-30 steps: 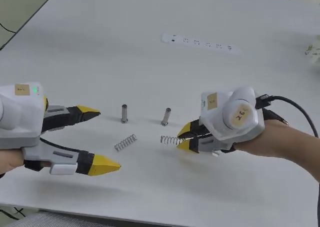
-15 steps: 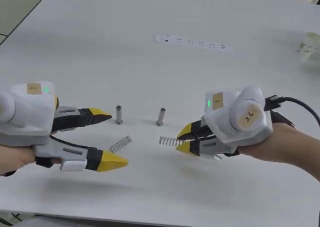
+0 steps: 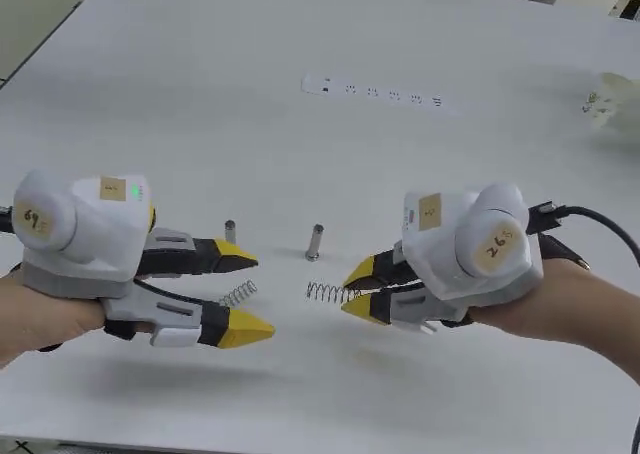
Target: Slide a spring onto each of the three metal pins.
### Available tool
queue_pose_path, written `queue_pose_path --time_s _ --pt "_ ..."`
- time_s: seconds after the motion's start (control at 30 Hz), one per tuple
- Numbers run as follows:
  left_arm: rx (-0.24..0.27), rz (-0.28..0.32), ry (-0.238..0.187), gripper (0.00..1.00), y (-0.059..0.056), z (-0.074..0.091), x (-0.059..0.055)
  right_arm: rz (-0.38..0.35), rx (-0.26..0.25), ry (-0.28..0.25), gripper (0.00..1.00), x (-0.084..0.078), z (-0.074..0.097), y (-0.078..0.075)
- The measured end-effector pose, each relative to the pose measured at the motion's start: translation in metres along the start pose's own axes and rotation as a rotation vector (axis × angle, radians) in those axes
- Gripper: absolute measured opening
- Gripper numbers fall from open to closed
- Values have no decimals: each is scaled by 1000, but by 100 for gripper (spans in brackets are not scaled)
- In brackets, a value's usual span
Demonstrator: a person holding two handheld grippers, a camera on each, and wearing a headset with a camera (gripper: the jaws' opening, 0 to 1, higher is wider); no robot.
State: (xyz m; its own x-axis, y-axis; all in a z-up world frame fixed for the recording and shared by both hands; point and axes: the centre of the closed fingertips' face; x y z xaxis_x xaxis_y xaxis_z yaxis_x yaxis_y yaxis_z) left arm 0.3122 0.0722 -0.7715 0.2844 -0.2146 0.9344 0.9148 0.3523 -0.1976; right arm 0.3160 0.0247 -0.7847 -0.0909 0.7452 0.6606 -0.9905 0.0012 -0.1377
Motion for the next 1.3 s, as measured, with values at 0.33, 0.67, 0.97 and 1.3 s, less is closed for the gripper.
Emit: queue_pose_path --time_s 0.33,0.67,0.97,1.3 --pt "-33 -41 -29 24 -3 -18 16 1 1 -17 8 6 2 1" --pt "-68 -15 -42 21 -10 -26 16 7 0 -35 8 12 6 1" --pt "-85 -9 -59 14 -15 -30 20 16 1 -45 8 16 7 2" --pt "-90 -12 -64 4 -18 -31 21 22 13 -55 8 18 6 7"
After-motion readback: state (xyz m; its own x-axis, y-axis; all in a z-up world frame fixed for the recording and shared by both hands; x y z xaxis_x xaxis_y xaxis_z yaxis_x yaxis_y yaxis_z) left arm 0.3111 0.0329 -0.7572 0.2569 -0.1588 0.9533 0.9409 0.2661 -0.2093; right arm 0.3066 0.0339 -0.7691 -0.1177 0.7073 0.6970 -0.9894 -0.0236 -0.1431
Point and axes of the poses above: the centre of the closed fingertips' face, and the gripper's own axes: z roughly backward along the fingers, y roughly to its left, x roughly out of its top, and after that the axes turned 5 degrees about -y, right-handed
